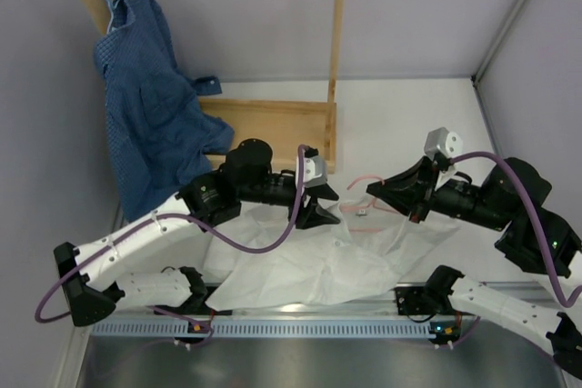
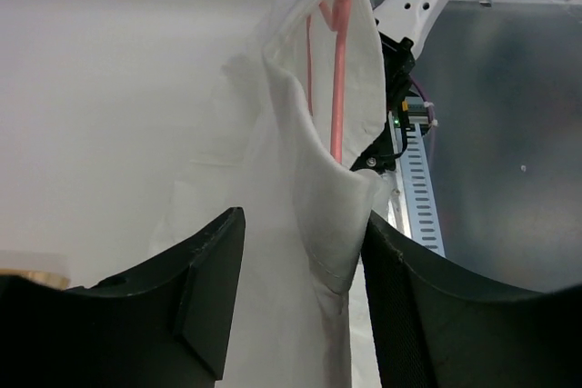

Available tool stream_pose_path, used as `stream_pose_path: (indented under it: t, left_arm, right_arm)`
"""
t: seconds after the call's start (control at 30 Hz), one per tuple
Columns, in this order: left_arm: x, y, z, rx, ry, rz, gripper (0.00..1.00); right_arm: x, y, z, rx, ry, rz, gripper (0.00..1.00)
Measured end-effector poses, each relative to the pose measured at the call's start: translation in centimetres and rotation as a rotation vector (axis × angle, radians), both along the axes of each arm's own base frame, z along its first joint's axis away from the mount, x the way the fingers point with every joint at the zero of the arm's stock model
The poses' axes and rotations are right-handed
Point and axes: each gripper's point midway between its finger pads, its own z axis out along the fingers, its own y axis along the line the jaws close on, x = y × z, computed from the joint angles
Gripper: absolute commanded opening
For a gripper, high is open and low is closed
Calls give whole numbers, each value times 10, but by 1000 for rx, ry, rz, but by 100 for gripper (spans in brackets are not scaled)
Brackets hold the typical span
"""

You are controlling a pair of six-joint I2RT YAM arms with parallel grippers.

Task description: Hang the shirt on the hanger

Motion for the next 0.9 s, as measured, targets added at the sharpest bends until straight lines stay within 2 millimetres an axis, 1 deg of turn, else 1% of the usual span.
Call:
stream_pose_path:
  t: [0.03, 0.07, 0.1, 0.13, 0.17, 0.3, 0.33, 0.37, 0.4, 0.43, 0.47, 0.5, 0.57, 0.63, 0.67, 0.77, 0.9]
  left_arm:
    - [1, -1, 0, -2, 1, 0, 51]
    - [1, -2, -1, -2, 6, 0, 40]
    - [2, -4, -2, -1, 11, 0, 26]
    - [2, -5, -3, 2, 17, -2, 9]
    - [2, -7, -4, 3, 19, -8, 0]
    - [-5, -8, -6, 4, 18, -45, 0]
    - [-5, -8, -5, 3, 16, -51, 0]
    - [-6, -7, -6, 3, 13, -54, 0]
    - [-6, -7, -6, 5, 11, -57, 0]
    - [-7, -6, -7, 10, 10, -61, 0]
    - [-7, -5, -9, 18, 9, -63, 0]
    - [-8, -4, -11, 29, 10, -67, 0]
    - [-10, 0, -13, 53, 16, -73, 0]
    - [-13, 3, -11, 66, 15, -85, 0]
    - [-15, 5, -9, 69, 13, -90, 0]
    - [-21, 13, -3, 70, 0, -99, 0]
    - [-32, 23, 9, 60, 0, -127, 0]
  right_arm:
    - [-1, 0, 1, 5, 0, 5, 0]
    - [-2, 1, 2, 10, 0, 9, 0]
    - [-2, 1, 3, 13, -1, 13, 0]
    - [-2, 1, 3, 15, -1, 12, 0]
    - [-2, 1, 4, 16, -3, 11, 0]
    - [0, 0, 3, 19, -7, -1, 0]
    - [0, 0, 4, 22, -9, -1, 3]
    - [0, 0, 3, 22, -8, -2, 16]
    - [-1, -1, 2, 25, -4, -1, 44]
    - [-2, -2, 1, 26, 0, -3, 46]
    - [-1, -4, 1, 22, -13, -10, 52]
    - [0, -6, 0, 16, -21, -25, 56]
    - [3, -14, -5, -11, -35, -63, 62]
    - [1, -25, -15, -53, -38, -83, 67]
    - [-3, -30, -21, -74, -39, -79, 70]
    - [-22, -47, -34, -117, -43, -54, 71]
    - [-49, -69, -45, -147, -52, -9, 71]
